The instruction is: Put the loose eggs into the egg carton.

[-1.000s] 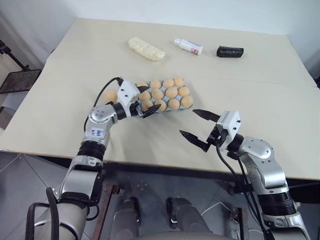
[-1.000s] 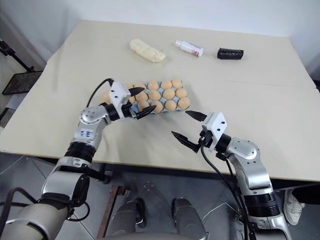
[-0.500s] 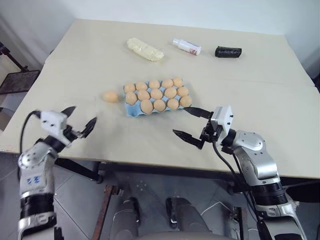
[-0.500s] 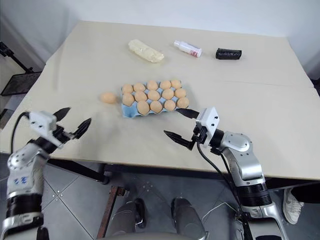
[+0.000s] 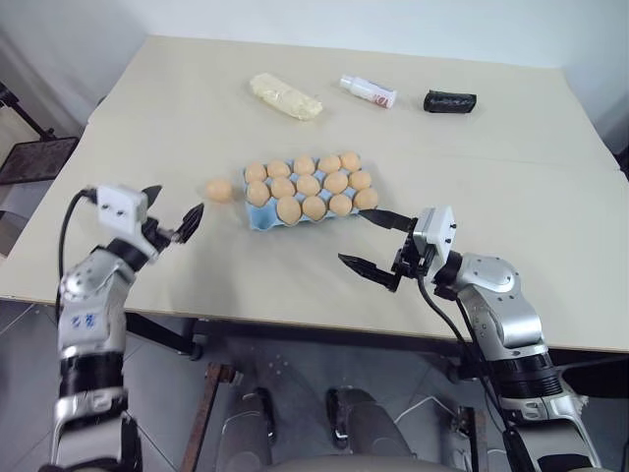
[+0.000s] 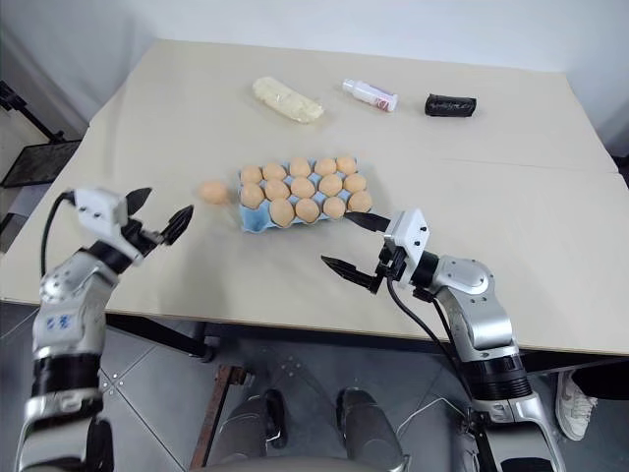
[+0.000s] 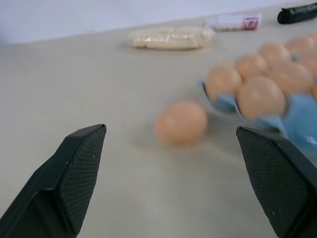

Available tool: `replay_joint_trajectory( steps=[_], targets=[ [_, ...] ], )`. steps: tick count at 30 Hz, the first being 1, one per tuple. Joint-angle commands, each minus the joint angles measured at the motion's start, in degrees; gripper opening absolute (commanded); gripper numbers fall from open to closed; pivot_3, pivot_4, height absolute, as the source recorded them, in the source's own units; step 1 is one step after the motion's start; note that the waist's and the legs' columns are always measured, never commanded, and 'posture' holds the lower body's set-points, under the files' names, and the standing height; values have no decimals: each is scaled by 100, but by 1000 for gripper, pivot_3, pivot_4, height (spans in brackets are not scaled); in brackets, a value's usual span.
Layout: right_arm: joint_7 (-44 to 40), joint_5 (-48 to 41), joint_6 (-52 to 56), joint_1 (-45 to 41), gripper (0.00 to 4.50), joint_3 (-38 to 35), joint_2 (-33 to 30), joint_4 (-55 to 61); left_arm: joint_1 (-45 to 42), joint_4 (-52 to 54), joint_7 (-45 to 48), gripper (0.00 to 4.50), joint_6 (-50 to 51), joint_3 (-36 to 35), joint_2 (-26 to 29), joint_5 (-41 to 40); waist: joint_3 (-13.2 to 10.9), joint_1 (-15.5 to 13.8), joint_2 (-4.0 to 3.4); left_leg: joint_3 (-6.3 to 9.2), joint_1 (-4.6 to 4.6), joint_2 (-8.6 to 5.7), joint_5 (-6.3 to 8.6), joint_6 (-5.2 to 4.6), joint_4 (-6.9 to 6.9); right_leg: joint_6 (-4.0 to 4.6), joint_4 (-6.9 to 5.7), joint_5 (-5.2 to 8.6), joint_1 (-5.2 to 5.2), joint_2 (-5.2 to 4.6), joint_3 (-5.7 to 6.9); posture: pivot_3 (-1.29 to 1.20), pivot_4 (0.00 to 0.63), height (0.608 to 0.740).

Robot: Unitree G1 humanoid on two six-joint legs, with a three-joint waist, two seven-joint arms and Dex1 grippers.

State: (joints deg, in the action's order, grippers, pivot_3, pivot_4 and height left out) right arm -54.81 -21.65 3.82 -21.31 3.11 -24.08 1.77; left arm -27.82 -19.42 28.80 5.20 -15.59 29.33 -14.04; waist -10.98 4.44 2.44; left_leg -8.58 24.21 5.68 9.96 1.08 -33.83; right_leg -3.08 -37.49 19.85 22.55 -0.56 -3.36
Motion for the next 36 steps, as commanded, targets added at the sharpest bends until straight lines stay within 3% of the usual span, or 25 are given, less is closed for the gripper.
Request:
replay_joint_trajectory(
  steps=[1, 9, 18, 21, 26, 31, 36],
  targets=[
    [63, -10, -77, -69, 4500, -144, -58, 124, -791, -1055, -121, 4483, -193, 259, -56, 306, 0, 12, 0, -2, 1, 0, -1, -2, -1, -1, 0, 0, 1, 1, -2, 0, 150, 740],
    [255, 26, -68, 102, 4500, -152, -23, 311, -2339, -3592, -221, 4483, -728, 572, -336, 681, -1, 26, 1, -22, 3, -4, -9, -12, -3, -7, -3, 1, 16, 23, 0, 0, 150, 740],
    [347, 31, -116, 173, 4500, -182, -14, 306, -2685, -4548, -523, 4483, -1155, 570, -493, 889, -2, 5, 3, -29, 3, -4, -8, -9, -15, -9, -15, 2, 20, 23, 3, 0, 150, 740],
    [347, 39, -140, 155, 4500, -175, 4, 265, -2699, -4631, -562, 4085, -1240, 554, -519, 894, -2, 1, 3, -28, 3, -6, -4, -5, -20, -9, -19, 2, 20, 20, 1, 0, 150, 740],
    [326, 57, -196, 110, 4500, -148, 51, 166, -2607, -4588, -480, 2631, -1465, 516, -450, 868, -2, 1, 3, -28, 3, -4, -5, -7, -20, -10, -22, 1, 20, 21, 3, 0, 150, 740],
    [289, 61, -216, 138, 4500, -99, 80, 138, -2351, -4300, -98, 2631, -1863, 357, -292, 674, -2, 26, 3, -30, 3, -5, -6, -8, -19, -10, -22, 1, 20, 23, 7, 0, 150, 740],
    [258, 47, -195, 165, 4500, -105, 63, 131, -1880, -3260, 1007, 2631, -2250, 352, -205, 334, -2, 11, 3, -33, 3, 4, -6, -6, -17, -9, -25, 2, 21, 23, 13, 0, 150, 740]
  ],
)
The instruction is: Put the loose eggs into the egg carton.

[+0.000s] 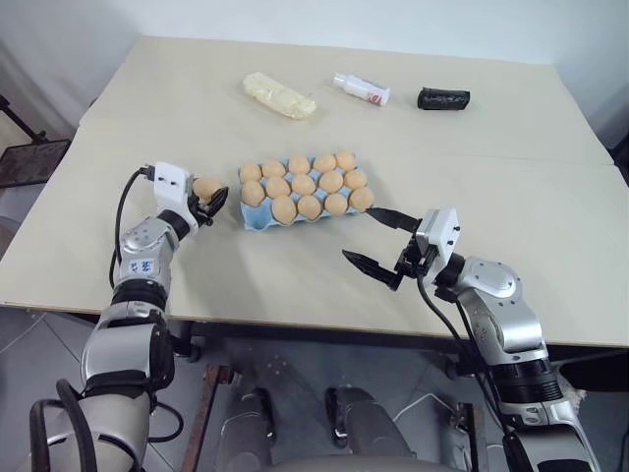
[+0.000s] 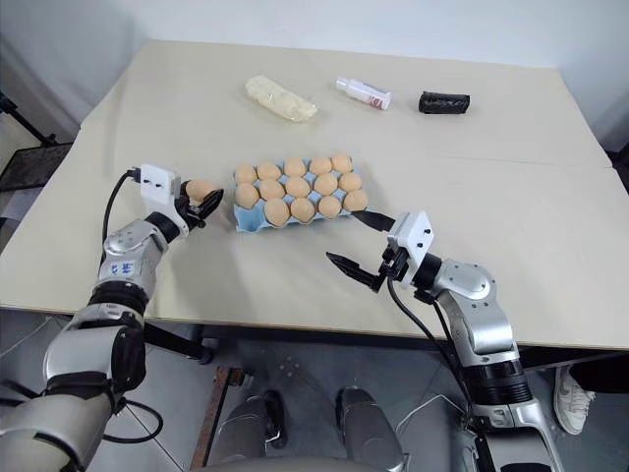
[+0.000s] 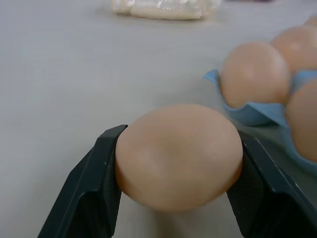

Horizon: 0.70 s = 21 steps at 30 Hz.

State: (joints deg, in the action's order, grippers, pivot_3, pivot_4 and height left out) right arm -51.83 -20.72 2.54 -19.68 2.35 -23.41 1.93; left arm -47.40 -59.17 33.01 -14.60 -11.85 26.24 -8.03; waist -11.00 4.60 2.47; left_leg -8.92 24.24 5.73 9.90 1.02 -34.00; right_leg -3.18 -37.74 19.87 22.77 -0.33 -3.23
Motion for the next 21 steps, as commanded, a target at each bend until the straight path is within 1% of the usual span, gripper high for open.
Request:
replay_joint_trajectory(
  steps=[1, 3, 5, 9, 12, 16, 21],
  targets=[
    [-49, -39, -65, 12, 4500, -16, -5, 114, 159, 961, 791, 2631, -253, 14, 105, -320, 0, -7, 0, 0, 0, -1, 1, 1, 0, 0, 0, 0, 0, -1, 0, 0, 150, 740],
    [-63, -32, -71, 6, 4500, -9, -2, 92, 335, 1444, 1225, 2631, -287, 188, 95, -338, 0, -23, 0, 0, 0, -1, 4, 5, -1, 0, -1, 0, -1, -5, -1, 0, 150, 740],
    [-63, -23, -75, -22, 4500, -7, 8, 63, 461, 1671, 1328, 2631, -318, 409, 114, -133, 0, -37, 0, -1, 0, -2, 7, 9, -1, 0, -1, 0, -2, -9, -2, 0, 150, 740],
    [-63, 0, -84, -48, 4500, 16, 29, 36, 589, 1992, 1459, 2631, -121, 599, -21, -165, 0, -37, 0, 0, -2, -2, 7, 2, -4, -3, -1, -2, -5, -13, -12, 0, 150, 740],
    [-63, 21, -90, -49, 4500, 25, 38, 22, 585, 1944, 1480, 2631, -74, 699, -50, -121, 0, -22, 0, 3, 0, -2, 4, -4, -5, -4, -1, -2, -4, -12, -15, 0, 150, 740],
    [9, 11, -44, -62, 4500, 11, 73, 65, 465, 1621, 1355, 2631, -163, 711, -151, -74, 0, 10, 0, 5, -1, -2, 0, -9, -4, -3, -2, -2, -5, -7, -18, 0, 150, 740],
    [19, 19, -33, -96, 4500, 23, 79, 58, 444, 1597, 1512, 4066, -86, 725, -250, -146, 0, 3, 0, 7, 0, -2, -2, -11, -6, -3, -2, -2, -5, -11, -16, 0, 150, 740]
  ],
)
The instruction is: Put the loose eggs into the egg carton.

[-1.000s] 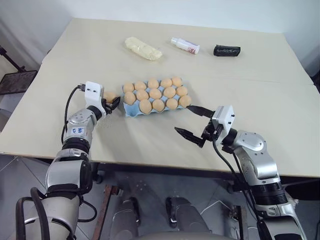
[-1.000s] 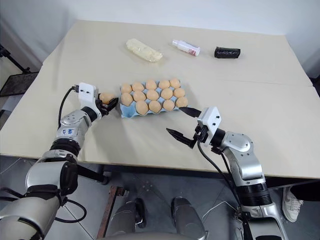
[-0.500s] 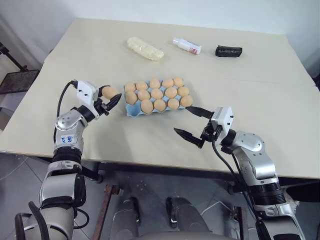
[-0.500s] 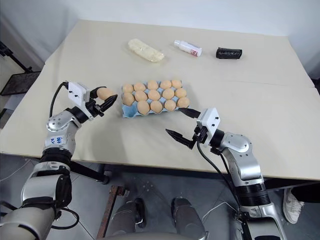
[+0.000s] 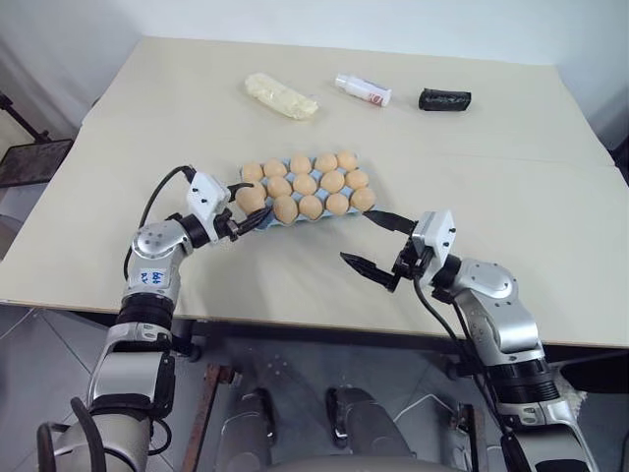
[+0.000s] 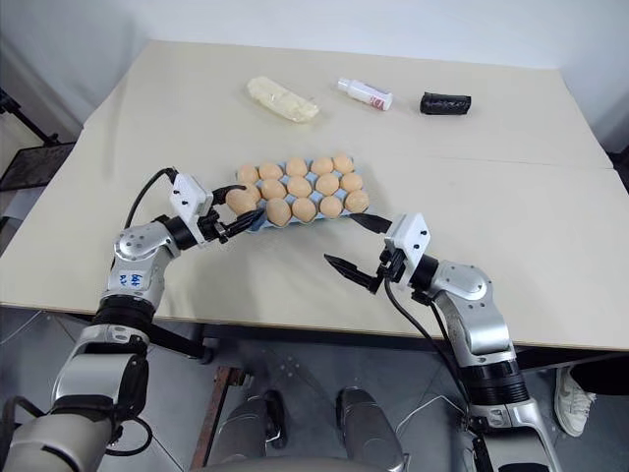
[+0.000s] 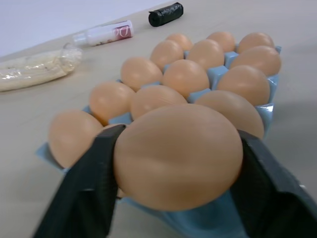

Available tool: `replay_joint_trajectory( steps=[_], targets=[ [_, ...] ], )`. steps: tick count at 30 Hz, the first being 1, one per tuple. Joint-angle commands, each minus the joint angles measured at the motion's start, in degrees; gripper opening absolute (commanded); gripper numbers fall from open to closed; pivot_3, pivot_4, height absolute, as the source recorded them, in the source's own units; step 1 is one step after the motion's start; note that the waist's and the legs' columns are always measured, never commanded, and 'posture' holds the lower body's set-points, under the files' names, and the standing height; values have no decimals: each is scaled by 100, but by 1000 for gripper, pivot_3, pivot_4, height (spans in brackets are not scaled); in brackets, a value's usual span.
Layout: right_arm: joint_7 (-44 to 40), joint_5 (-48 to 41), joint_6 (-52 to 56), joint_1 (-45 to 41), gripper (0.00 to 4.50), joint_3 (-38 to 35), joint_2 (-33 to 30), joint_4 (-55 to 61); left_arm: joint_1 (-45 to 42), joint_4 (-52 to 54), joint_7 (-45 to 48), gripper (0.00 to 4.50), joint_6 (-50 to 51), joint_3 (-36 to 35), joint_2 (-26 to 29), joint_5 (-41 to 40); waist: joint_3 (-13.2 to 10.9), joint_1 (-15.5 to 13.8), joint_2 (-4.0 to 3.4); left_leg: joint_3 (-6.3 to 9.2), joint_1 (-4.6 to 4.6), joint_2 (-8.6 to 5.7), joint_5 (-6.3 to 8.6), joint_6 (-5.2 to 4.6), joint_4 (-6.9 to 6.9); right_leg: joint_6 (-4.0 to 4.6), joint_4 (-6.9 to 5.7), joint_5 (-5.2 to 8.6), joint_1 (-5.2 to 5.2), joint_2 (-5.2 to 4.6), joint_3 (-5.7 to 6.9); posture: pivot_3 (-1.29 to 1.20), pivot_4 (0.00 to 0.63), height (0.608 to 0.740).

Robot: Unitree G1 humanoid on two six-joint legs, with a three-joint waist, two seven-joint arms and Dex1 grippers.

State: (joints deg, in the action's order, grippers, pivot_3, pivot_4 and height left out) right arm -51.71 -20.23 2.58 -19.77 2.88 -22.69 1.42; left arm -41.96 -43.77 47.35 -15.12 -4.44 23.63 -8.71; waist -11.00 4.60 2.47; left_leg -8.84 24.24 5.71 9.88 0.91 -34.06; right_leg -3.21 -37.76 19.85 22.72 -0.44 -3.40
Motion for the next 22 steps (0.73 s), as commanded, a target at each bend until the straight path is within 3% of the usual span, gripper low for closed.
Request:
replay_joint_trajectory(
  steps=[1, 6, 13, 18, 20, 22],
  targets=[
    [2, -39, -31, -88, 4500, -35, 1, 124, -73, 90, 82, 4402, -32, -36, 23, -85, 0, 5, 0, -2, 0, -1, 0, 0, 0, 0, 0, 0, 0, 0, 1, 0, 150, 740],
    [-53, -97, -10, -81, 4500, -45, -13, 164, 308, 628, 111, 4473, 95, -321, 390, -291, 0, 40, 0, 0, -1, 2, 0, 1, 1, 0, -2, 0, 1, 4, -1, 0, 150, 740],
    [-394, -124, -51, -175, 4500, -201, -272, -248, 2142, 2658, 194, 4473, 854, -897, 1245, -719, -1, 41, -2, -3, -4, 17, 0, 7, 11, 9, -2, 5, 2, 5, -4, 0, 150, 740],
    [-525, -90, -183, -366, 4500, -313, -396, -649, 2879, 3385, 152, 4473, 1309, -1192, 1543, -923, -1, 3, -2, 21, -3, 3, 8, 21, 7, 16, 1, 8, -7, -19, 1, 0, 150, 740],
    [-521, -80, -221, -409, 4500, -344, -399, -756, 3026, 3492, 83, 4473, 1364, -1269, 1619, -879, -1, 17, -1, 22, -5, 1, 8, 20, 8, 97, 4, 48, -14, -29, 3, 0, 150, 740],
    [-503, -65, -258, -413, 4500, -356, -397, -816, 3117, 3576, 36, 4473, 1324, -1311, 1655, -840, -1, 24, -2, 22, -6, 0, 8, 19, 8, 105, 7, 50, -18, -32, 3, 0, 150, 740]
  ],
)
